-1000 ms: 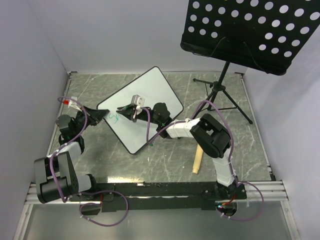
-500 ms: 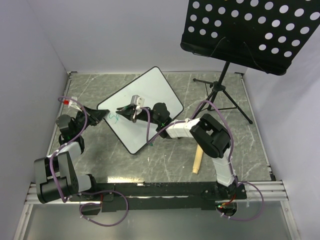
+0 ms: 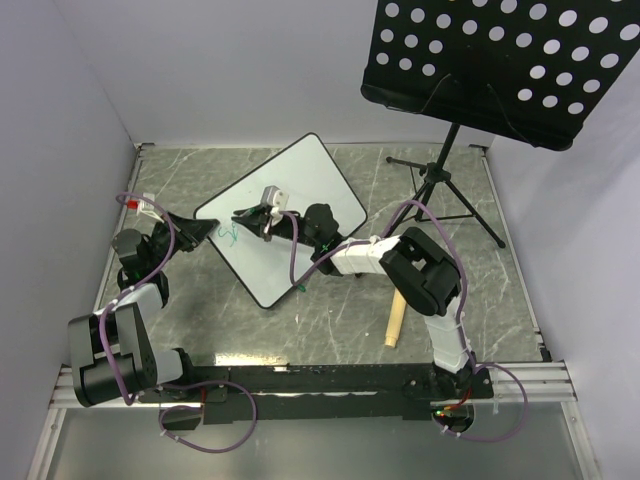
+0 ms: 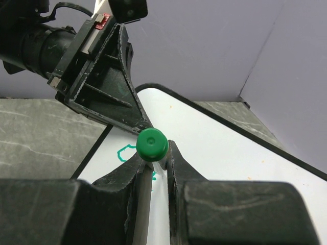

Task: Write a sentence on the whiteboard
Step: Pick up the sentence from the whiteboard.

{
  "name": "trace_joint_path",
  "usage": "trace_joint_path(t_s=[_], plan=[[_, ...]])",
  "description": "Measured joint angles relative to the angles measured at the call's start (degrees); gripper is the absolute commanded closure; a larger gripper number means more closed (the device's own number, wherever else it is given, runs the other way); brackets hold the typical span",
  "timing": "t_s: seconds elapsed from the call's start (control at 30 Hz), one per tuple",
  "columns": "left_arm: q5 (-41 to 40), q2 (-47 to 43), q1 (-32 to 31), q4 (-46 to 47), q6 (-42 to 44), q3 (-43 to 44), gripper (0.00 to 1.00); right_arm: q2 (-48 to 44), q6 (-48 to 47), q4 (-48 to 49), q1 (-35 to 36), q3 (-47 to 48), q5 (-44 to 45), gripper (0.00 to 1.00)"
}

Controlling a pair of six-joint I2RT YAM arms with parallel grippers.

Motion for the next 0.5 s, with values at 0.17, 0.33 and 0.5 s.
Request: trace_joint_path(t_s=[0.17, 0.33, 0.5], plan=[[0.04, 0.00, 0.00, -0.24, 0.04, 0.02, 0.99, 0.00, 0.00, 0.20, -0.28, -0.22, 0.17, 1.00], [0.02, 0.00, 0.00, -0.96, 0.07, 0.15, 0.99, -0.02, -0.02, 1.81, -0.42, -1.75, 0.13, 1.00], [-0.02, 0.00, 0.00, -1.36, 0.13, 0.17, 0.99, -0.11, 0.00, 4.00, -0.42, -3.82, -0.15, 1.00]])
